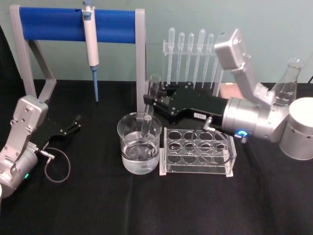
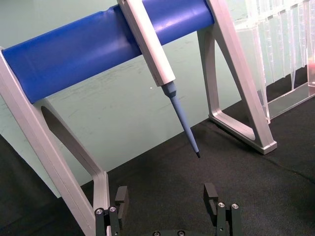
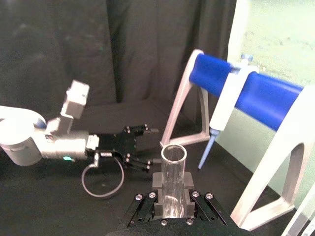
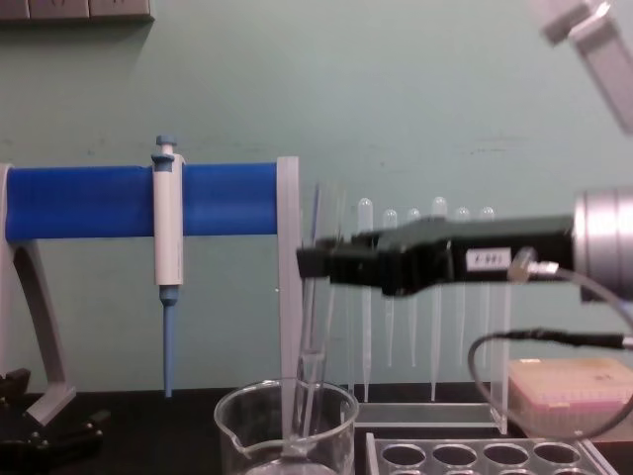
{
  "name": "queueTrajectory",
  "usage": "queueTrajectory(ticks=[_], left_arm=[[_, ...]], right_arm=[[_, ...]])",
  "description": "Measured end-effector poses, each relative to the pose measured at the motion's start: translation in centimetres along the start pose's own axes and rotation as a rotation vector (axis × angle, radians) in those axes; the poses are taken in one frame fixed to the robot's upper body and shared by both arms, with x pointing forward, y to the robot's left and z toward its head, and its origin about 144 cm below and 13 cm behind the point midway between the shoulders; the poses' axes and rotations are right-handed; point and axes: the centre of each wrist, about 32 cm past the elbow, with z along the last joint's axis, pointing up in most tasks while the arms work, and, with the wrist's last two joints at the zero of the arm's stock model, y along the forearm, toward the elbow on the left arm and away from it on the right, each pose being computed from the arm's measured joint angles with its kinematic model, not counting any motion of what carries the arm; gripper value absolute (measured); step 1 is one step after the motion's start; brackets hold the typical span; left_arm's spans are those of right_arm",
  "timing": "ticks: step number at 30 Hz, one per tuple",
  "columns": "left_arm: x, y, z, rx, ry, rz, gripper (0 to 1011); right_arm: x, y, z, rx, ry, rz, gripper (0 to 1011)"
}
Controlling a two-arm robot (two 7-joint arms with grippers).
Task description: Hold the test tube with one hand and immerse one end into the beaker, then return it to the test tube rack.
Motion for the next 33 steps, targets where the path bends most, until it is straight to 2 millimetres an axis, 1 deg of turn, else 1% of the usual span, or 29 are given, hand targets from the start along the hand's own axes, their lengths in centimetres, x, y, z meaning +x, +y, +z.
queueTrajectory(ticks=[9, 12, 13, 15, 16, 18, 21, 24, 28, 31, 33], left_arm=[[0.0, 0.0, 0.0, 0.000, 0.000, 0.000, 1000], [0.0, 0.0, 0.0, 0.000, 0.000, 0.000, 1000], [0.0, 0.0, 0.0, 0.000, 0.000, 0.000, 1000], [0.0, 0.0, 0.0, 0.000, 0.000, 0.000, 1000], [0.0, 0.0, 0.0, 0.000, 0.000, 0.000, 1000], [0.0, 0.0, 0.0, 0.000, 0.000, 0.000, 1000], [0.0, 0.0, 0.0, 0.000, 0.000, 0.000, 1000], [0.0, 0.0, 0.0, 0.000, 0.000, 0.000, 1000], [0.0, 0.0, 0.0, 0.000, 0.000, 0.000, 1000], [0.0, 0.0, 0.0, 0.000, 0.000, 0.000, 1000], [0.0, 0.0, 0.0, 0.000, 0.000, 0.000, 1000]], right_arm=[[-0.3, -2.1, 2.9, 0.036, -0.005, 0.021, 234], [-0.4, -2.9, 3.6, 0.045, -0.010, 0.022, 234], [-0.4, -2.9, 3.6, 0.045, -0.010, 0.022, 234], [-0.5, -3.9, 4.1, 0.053, -0.012, 0.015, 234], [-0.5, -3.9, 4.1, 0.053, -0.012, 0.015, 234], [-0.5, -4.9, 4.4, 0.059, -0.012, 0.008, 234], [-0.4, -5.9, 4.7, 0.061, -0.015, -0.002, 234], [-0.3, -7.4, 4.9, 0.058, -0.024, -0.021, 234], [-0.3, -8.7, 4.7, 0.042, -0.025, -0.037, 234], [-0.4, -10.0, 4.2, 0.020, -0.023, -0.054, 234], [-0.4, -10.3, 4.0, 0.012, -0.023, -0.060, 234]])
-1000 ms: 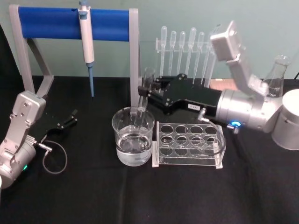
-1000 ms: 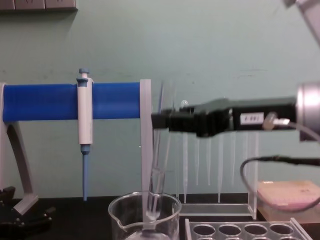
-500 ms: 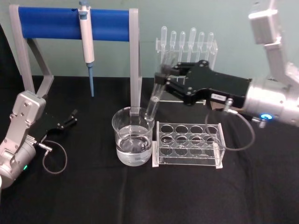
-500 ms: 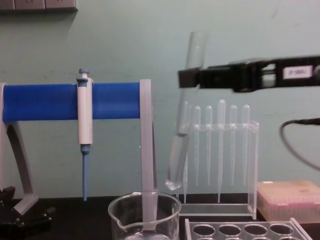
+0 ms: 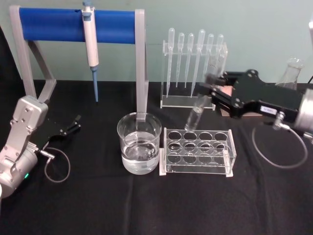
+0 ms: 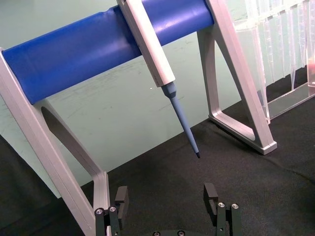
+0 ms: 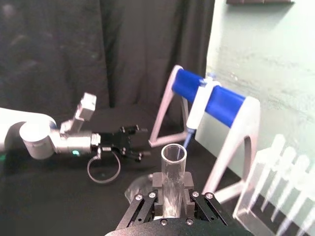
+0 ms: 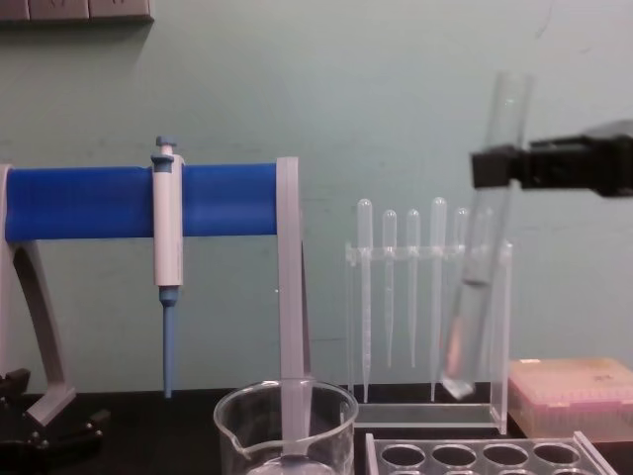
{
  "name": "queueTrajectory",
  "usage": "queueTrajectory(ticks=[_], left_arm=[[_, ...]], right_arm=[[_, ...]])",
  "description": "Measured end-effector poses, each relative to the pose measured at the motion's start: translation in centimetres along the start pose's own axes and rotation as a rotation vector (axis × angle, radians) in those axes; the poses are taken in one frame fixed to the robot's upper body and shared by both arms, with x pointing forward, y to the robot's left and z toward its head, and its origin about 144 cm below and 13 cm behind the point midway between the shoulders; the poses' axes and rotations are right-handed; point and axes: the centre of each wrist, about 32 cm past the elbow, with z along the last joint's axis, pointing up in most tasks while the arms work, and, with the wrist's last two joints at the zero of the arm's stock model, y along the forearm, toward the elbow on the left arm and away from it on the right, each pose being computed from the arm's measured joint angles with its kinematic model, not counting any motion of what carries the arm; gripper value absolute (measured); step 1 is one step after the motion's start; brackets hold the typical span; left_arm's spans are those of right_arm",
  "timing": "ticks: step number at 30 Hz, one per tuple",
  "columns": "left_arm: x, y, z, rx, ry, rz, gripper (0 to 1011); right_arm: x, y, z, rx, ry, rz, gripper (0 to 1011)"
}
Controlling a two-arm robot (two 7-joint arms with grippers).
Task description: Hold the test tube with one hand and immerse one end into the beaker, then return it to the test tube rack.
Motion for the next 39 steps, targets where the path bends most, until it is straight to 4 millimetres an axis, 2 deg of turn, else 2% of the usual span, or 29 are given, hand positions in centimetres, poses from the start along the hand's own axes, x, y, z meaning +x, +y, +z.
queueTrajectory(ticks=[10, 19, 39], left_arm=[[0.0, 0.0, 0.0, 0.000, 0.000, 0.000, 1000], [0.0, 0.0, 0.0, 0.000, 0.000, 0.000, 1000], [0.0, 0.0, 0.0, 0.000, 0.000, 0.000, 1000]], right_arm=[[-0.1, -1.0, -1.8, -0.045, 0.008, -0.026, 234], [-0.1, -0.5, -3.2, -0.068, 0.012, -0.032, 234], [0.0, 0.7, -4.6, -0.090, 0.021, -0.024, 234]])
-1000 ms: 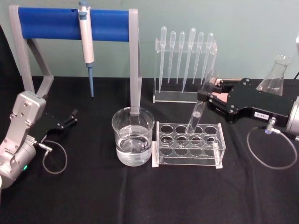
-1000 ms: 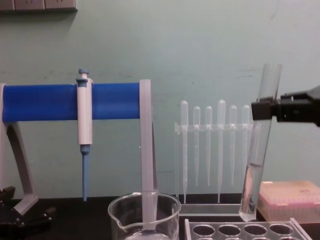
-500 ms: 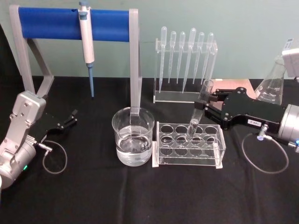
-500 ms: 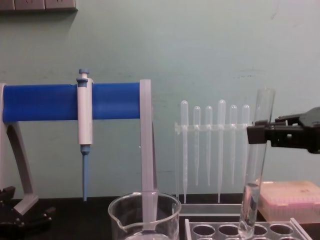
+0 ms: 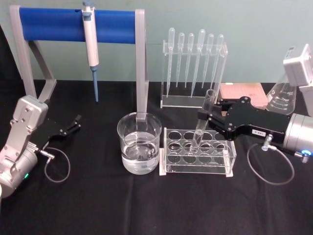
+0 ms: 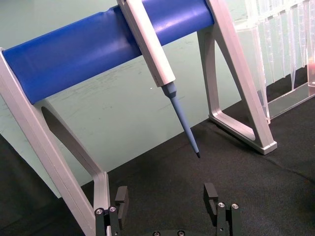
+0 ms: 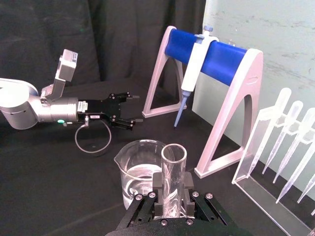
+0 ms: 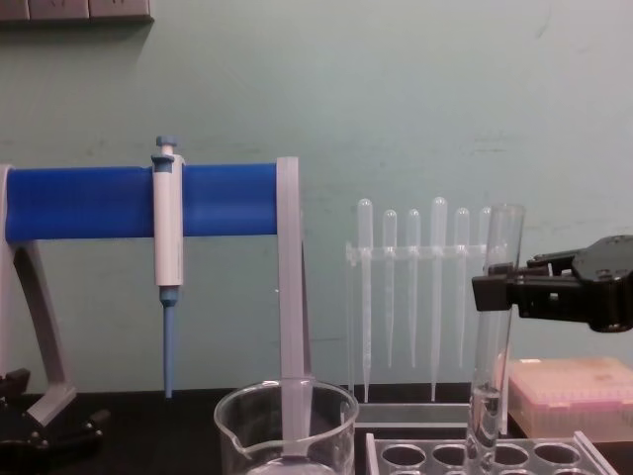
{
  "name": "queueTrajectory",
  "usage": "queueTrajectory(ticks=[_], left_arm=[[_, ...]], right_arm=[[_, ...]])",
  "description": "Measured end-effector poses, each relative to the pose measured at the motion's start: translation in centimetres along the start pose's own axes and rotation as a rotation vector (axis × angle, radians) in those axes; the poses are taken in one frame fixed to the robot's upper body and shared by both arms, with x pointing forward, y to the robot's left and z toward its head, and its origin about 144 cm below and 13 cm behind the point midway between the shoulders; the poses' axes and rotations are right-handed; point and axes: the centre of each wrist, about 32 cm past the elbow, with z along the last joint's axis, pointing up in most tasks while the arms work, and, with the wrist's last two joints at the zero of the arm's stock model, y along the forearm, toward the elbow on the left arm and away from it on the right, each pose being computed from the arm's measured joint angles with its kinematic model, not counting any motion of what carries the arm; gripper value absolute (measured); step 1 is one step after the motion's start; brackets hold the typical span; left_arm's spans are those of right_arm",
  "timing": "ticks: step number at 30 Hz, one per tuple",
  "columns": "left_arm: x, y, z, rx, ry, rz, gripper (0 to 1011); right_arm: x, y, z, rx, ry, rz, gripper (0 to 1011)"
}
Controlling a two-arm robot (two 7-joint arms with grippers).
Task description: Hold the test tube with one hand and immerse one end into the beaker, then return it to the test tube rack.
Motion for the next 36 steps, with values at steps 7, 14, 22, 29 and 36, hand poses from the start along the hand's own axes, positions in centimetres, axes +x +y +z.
queueTrajectory(ticks=[7, 14, 22, 29, 36], left_arm=[[0.0, 0.0, 0.0, 0.000, 0.000, 0.000, 1000], [0.0, 0.0, 0.0, 0.000, 0.000, 0.000, 1000], [0.0, 0.0, 0.0, 0.000, 0.000, 0.000, 1000], [0.0, 0.0, 0.0, 0.000, 0.000, 0.000, 1000], [0.0, 0.0, 0.0, 0.000, 0.000, 0.000, 1000]], right_arm=[[0.0, 0.4, -0.2, -0.009, -0.008, -0.001, 234], [0.0, 0.6, -0.7, -0.018, -0.010, -0.002, 234], [-0.2, 0.9, -1.5, -0.026, -0.002, 0.002, 234], [-0.3, 1.3, -2.2, -0.030, -0.001, 0.002, 234], [-0.3, 1.6, -3.0, -0.033, 0.000, -0.001, 234]])
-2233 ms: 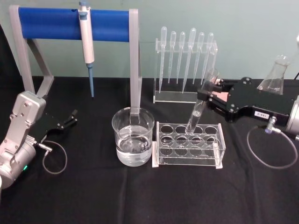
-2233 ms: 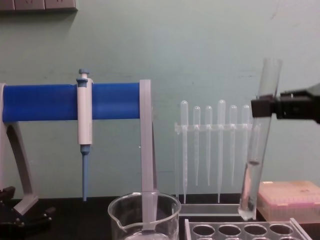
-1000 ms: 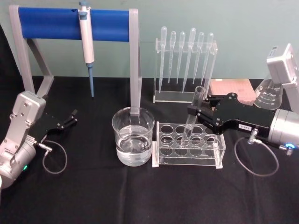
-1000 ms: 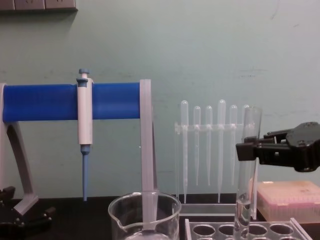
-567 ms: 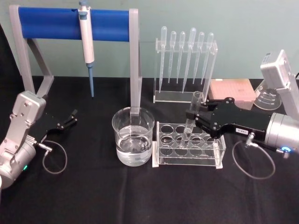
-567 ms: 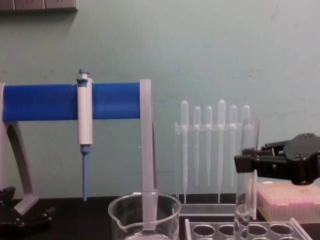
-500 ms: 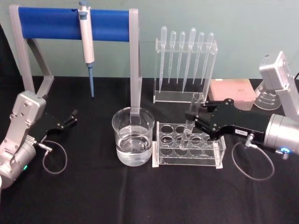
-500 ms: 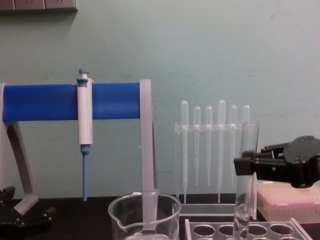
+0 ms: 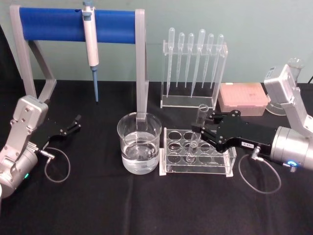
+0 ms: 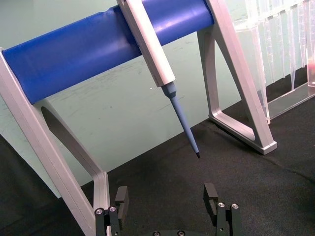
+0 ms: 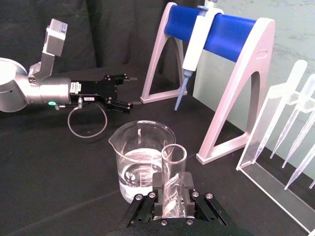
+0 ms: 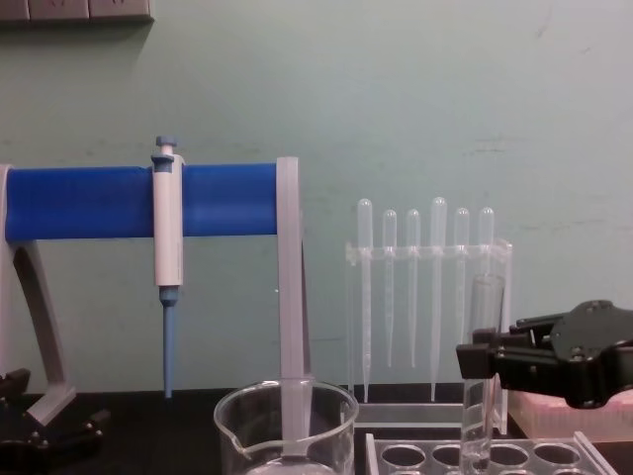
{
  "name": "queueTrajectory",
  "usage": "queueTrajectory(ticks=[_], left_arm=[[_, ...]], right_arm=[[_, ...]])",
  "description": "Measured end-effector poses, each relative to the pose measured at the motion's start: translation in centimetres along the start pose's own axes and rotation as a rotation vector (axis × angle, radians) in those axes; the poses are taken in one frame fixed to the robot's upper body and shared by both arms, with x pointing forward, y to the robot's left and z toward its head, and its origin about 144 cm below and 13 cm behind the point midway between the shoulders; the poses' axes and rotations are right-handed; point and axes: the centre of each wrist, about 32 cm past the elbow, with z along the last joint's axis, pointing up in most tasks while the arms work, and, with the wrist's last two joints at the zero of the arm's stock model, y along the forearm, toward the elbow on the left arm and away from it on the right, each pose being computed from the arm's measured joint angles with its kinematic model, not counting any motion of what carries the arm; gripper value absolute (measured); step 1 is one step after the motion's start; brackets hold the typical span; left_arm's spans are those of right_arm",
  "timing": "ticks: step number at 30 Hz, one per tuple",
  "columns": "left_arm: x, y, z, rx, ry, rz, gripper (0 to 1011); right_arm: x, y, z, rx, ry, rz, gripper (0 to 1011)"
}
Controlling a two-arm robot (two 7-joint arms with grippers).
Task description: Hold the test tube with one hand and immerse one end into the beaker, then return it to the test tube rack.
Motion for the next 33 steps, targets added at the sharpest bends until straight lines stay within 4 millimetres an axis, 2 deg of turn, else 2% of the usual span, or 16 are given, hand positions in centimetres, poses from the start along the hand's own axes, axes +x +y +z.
queueTrajectory(ticks=[13, 26, 29, 31, 32, 33], left_arm=[[0.0, 0.0, 0.0, 0.000, 0.000, 0.000, 1000], [0.0, 0.0, 0.0, 0.000, 0.000, 0.000, 1000], [0.0, 0.0, 0.0, 0.000, 0.000, 0.000, 1000], [0.0, 0.0, 0.0, 0.000, 0.000, 0.000, 1000], [0.0, 0.0, 0.0, 0.000, 0.000, 0.000, 1000], [0.0, 0.0, 0.0, 0.000, 0.000, 0.000, 1000]], right_arm=[[0.2, 0.6, -1.6, 0.012, 0.006, -0.019, 234], [0.2, 0.5, -1.4, 0.010, 0.008, -0.020, 237], [0.2, 0.5, -1.4, 0.010, 0.008, -0.020, 289], [0.2, 0.5, -1.4, 0.011, 0.009, -0.020, 381], [0.2, 0.5, -1.4, 0.011, 0.009, -0.020, 381], [0.2, 0.5, -1.4, 0.010, 0.009, -0.020, 446]])
